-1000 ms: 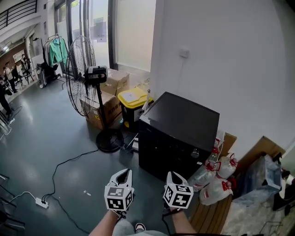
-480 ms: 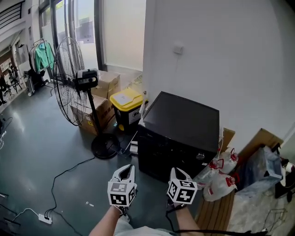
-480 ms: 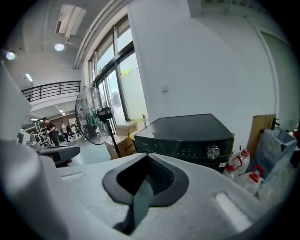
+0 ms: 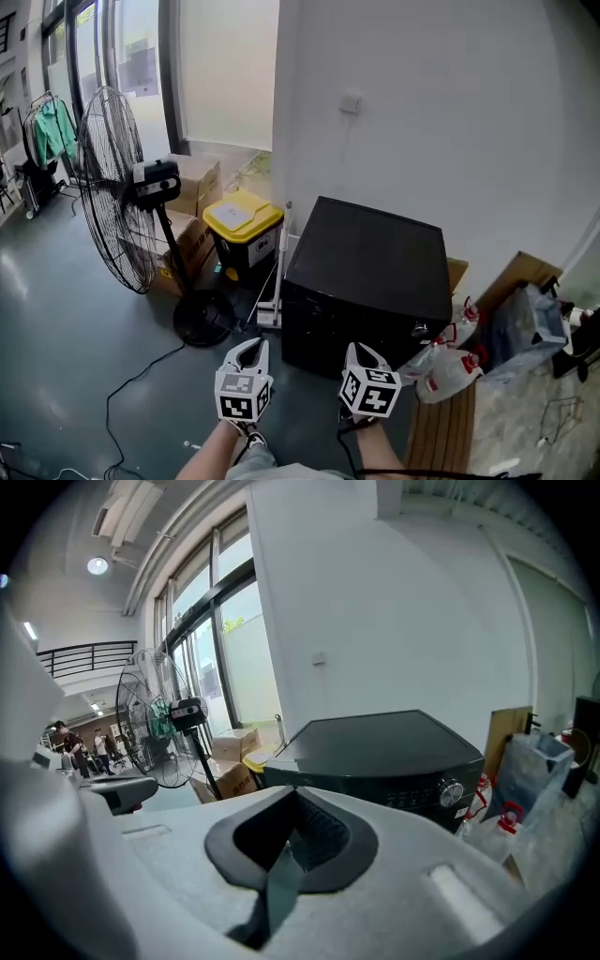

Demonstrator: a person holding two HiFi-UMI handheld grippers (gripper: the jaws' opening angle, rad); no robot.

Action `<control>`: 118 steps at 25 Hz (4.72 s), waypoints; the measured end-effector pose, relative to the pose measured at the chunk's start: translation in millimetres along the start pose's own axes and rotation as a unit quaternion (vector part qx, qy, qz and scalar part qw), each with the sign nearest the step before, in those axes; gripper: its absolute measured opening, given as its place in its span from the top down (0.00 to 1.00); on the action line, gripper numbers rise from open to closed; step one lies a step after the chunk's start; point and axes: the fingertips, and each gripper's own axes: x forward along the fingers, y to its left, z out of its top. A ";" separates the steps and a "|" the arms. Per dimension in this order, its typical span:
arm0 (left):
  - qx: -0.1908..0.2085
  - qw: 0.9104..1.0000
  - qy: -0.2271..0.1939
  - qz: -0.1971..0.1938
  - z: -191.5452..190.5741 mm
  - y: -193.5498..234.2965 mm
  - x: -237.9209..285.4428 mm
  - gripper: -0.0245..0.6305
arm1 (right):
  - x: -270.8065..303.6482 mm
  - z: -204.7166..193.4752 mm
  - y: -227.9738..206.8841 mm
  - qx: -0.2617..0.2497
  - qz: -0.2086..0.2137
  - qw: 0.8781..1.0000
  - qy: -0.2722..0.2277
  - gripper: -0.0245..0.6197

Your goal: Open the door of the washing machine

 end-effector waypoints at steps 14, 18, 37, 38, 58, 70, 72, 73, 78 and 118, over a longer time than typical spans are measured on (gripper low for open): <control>0.007 0.995 0.055 -0.086 -24.1 41.5 75.7 0.96 | 44.4 -13.4 7.9 0.014 -0.089 0.996 0.025 0.95; 0.004 0.993 0.065 -0.094 -31.4 34.6 87.4 0.96 | 47.6 -21.6 -1.8 0.010 -0.096 0.995 0.036 0.95; 0.002 0.991 0.116 -0.063 -109.7 37.7 145.6 0.96 | 111.9 -98.0 -53.2 0.027 -0.089 0.990 0.107 0.95; -0.001 0.991 0.118 -0.064 -115.3 39.7 151.9 0.96 | 119.0 -104.5 -55.7 0.028 -0.089 0.989 0.112 0.95; -0.004 0.980 0.176 -0.098 -243.3 56.4 219.0 0.96 | 182.0 -207.1 -94.2 0.081 -0.147 0.974 0.153 0.95; 0.016 0.970 0.179 -0.163 -251.5 40.1 238.5 0.96 | 178.7 -221.2 -105.8 0.090 -0.174 0.967 0.163 0.95; 0.015 0.968 0.179 -0.174 -251.4 37.3 241.7 0.95 | 177.2 -223.1 -106.2 0.092 -0.178 0.966 0.163 0.95; 0.012 0.968 0.179 -0.177 -251.3 37.3 243.5 0.95 | 176.3 -224.3 -106.1 0.095 -0.179 0.966 0.163 0.95; 0.010 0.963 0.186 -0.196 -255.0 38.6 251.0 0.81 | 169.4 -229.1 -108.1 0.109 -0.190 0.962 0.160 0.95; 0.203 0.885 0.206 -0.366 -296.7 7.8 337.5 0.69 | 167.6 -258.8 -109.2 0.153 -0.243 0.943 0.168 0.95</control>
